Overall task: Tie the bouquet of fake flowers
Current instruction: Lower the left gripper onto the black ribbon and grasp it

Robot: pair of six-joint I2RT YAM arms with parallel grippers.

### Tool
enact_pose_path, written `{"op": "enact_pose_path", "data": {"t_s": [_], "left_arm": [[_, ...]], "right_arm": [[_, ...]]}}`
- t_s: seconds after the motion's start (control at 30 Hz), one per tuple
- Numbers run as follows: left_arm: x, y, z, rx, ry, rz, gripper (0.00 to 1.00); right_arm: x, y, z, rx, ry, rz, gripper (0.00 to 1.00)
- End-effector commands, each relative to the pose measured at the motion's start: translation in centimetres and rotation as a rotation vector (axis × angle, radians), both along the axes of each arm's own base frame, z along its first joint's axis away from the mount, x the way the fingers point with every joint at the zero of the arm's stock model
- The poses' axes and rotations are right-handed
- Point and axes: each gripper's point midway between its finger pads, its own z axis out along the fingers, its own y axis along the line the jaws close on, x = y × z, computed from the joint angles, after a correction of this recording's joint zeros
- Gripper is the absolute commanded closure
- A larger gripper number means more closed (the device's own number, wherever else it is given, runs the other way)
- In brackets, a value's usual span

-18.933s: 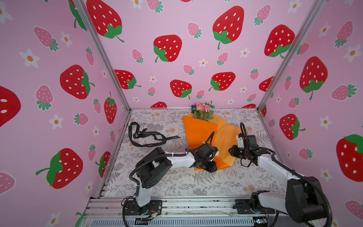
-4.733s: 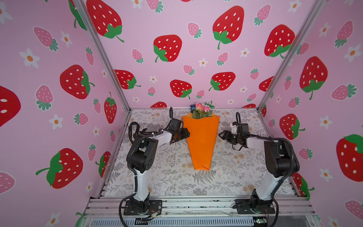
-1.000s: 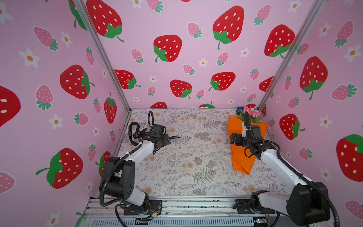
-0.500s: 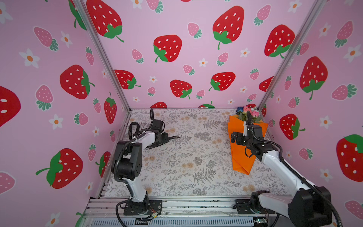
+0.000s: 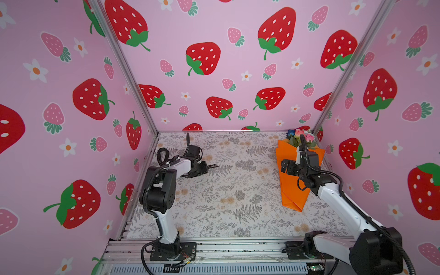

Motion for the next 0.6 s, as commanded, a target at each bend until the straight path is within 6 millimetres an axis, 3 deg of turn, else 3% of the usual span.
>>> {"op": "enact_pose_path", "data": {"t_s": [0.0, 0.2, 0.43, 0.57], "left_arm": [[-3.1, -4.4, -2.1, -0.09, 0.096, -0.103, 0.57], [-7.6, -12.3, -2.2, -0.215, 0.123, -0.262, 0.67], [-16.9, -23.1, -0.7, -0.341, 0.184, -0.562, 0.68], [-20.2, -24.6, 1.5, -0.351, 0.182, -0.653, 0.6]], "right_arm": [[0.4, 1.0, 0.9, 0.035, -0.026, 0.031, 0.0], [0.6, 1.5, 0.2, 0.019, 0.004, 0.065, 0.0], [0.4, 2.9, -0.6, 0.009, 0.02, 0.116, 0.04], [0.0, 3.8, -1.6, -0.02, 0.047, 0.152, 0.05]]}}
